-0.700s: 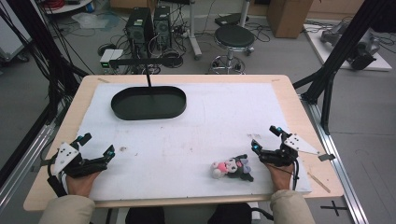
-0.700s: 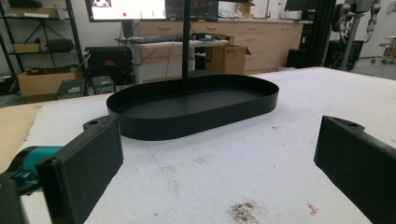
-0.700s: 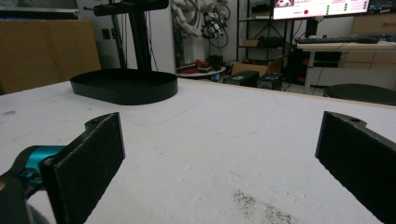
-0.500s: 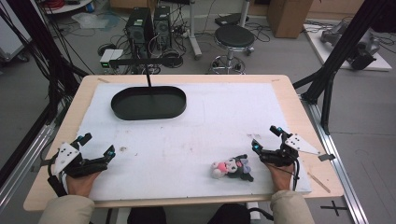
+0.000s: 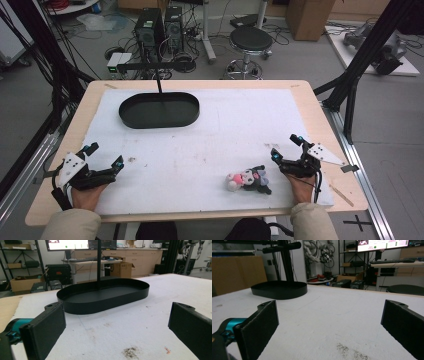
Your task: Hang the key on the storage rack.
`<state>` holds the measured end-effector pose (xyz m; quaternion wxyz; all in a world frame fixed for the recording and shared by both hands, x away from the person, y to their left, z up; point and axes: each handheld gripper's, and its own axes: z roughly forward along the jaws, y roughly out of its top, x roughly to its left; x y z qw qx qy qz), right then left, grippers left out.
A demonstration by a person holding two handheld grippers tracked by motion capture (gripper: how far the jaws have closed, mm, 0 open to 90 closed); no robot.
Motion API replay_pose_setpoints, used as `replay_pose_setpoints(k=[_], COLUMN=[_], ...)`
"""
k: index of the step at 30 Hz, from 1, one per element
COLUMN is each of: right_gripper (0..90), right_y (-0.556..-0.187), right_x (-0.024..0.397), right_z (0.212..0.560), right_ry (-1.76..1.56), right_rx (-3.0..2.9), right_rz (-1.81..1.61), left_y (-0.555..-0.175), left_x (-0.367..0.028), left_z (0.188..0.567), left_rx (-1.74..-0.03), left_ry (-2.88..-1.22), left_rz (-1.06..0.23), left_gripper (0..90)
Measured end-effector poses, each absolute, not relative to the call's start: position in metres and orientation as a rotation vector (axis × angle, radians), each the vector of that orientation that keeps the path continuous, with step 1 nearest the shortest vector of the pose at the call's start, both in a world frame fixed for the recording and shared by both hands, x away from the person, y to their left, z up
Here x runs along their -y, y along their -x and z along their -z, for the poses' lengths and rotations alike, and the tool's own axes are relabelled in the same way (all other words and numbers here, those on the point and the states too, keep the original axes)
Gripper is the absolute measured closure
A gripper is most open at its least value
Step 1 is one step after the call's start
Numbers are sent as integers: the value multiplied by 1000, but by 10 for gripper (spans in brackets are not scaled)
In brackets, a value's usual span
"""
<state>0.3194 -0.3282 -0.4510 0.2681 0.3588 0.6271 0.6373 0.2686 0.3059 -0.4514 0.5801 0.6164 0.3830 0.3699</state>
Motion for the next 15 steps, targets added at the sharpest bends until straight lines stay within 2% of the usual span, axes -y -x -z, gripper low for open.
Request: replay_pose_setpoints(k=[5, 12, 15], right_gripper=[5, 5, 5], right_y=[-317, -314, -316], right_x=[335, 334, 333], right_z=[430, 379, 368], right_ry=[-931, -699, -645], right_rx=[-1731, -1944, -1996], right_rz=[-1743, -1672, -1643], left_y=[-269, -269, -269], left_x=[-306, -306, -306], left_z=[452, 452, 452], left_rx=[-894, -895, -897], left_ry=[-1439, -1440, -1440], left_rz=[-861, -859, -861], left_gripper=[17, 17, 17])
